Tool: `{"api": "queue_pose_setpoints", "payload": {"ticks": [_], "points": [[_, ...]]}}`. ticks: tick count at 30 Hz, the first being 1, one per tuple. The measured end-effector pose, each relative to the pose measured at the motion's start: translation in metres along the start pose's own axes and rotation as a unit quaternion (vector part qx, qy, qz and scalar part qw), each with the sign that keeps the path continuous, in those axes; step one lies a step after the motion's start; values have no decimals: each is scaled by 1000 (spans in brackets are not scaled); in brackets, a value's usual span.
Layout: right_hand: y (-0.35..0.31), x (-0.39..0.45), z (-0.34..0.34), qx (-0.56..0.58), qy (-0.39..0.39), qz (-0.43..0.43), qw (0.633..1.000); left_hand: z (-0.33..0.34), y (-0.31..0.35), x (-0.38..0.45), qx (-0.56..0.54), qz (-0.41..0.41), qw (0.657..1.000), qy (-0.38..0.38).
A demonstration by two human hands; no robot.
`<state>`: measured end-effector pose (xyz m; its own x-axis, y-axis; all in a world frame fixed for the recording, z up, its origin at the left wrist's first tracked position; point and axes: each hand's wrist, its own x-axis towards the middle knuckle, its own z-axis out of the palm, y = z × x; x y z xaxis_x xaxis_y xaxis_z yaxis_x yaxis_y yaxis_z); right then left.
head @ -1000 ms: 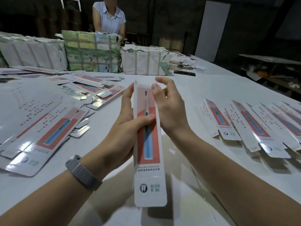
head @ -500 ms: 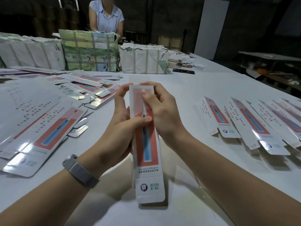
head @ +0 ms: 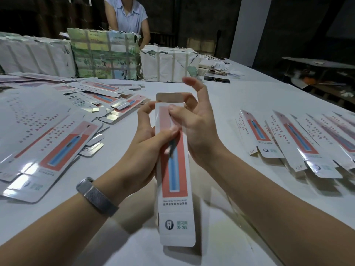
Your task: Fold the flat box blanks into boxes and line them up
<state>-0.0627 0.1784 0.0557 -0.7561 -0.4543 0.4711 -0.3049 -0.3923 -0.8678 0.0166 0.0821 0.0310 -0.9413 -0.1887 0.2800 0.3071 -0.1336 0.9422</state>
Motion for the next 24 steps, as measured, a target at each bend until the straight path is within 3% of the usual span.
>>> {"api": "queue_pose_setpoints", "payload": {"ticks": [9, 18, 24], "points": [[-4, 5, -6, 6, 20, 59, 998, -4, -2, 0, 21, 15, 1000, -3], [-6, 15, -19, -9, -79, 118, 990, -8, -4, 1, 94, 20, 995, -14], [1, 14, -16, -55, -20, 77, 995, -8, -7, 1, 95, 8, 995, -15]]}}
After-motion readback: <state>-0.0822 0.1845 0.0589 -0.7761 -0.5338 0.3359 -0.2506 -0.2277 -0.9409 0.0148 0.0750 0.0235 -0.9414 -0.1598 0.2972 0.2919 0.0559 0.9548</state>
